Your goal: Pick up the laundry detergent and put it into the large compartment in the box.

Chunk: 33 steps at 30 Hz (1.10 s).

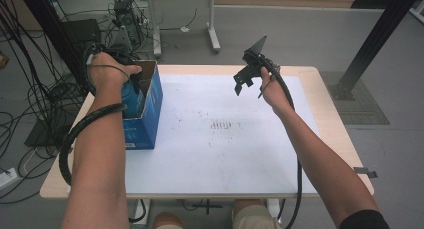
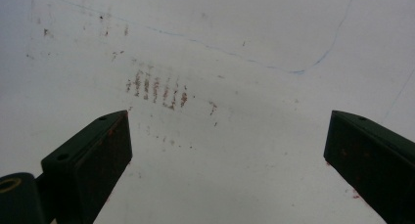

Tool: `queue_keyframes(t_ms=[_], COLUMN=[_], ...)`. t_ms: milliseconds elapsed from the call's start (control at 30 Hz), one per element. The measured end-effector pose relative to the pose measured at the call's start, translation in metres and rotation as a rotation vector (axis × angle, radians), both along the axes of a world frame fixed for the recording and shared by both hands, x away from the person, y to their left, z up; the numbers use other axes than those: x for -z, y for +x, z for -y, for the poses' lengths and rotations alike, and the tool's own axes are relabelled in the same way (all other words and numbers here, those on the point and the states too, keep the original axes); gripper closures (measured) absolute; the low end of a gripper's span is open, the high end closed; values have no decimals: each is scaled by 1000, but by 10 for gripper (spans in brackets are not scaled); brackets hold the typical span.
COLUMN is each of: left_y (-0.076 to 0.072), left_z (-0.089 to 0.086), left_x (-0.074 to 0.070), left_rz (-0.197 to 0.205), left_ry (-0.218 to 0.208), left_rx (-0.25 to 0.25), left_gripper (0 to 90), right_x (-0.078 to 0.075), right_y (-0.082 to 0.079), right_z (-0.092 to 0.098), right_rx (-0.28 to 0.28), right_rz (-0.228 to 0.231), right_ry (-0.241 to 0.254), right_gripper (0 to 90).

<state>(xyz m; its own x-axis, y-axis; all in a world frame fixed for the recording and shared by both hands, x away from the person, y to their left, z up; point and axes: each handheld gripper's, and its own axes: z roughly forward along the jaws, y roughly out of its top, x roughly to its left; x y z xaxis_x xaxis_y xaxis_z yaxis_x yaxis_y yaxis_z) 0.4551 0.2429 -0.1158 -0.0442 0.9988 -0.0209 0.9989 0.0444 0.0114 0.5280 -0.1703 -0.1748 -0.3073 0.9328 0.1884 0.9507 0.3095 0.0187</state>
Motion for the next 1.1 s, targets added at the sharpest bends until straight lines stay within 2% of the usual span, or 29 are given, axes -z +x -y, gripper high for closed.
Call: queue_keyframes(t_ms=[933, 1100], left_y=[4, 5], left_z=[6, 8], left_x=[44, 43], left_rz=[-51, -52], left_ry=[15, 20], left_rx=[16, 25], left_gripper=[361, 360], right_x=[3, 3], right_y=[1, 2], right_z=[1, 1], right_rx=[6, 3], right_rz=[-10, -9], right_ry=[-3, -4], right_gripper=[38, 38])
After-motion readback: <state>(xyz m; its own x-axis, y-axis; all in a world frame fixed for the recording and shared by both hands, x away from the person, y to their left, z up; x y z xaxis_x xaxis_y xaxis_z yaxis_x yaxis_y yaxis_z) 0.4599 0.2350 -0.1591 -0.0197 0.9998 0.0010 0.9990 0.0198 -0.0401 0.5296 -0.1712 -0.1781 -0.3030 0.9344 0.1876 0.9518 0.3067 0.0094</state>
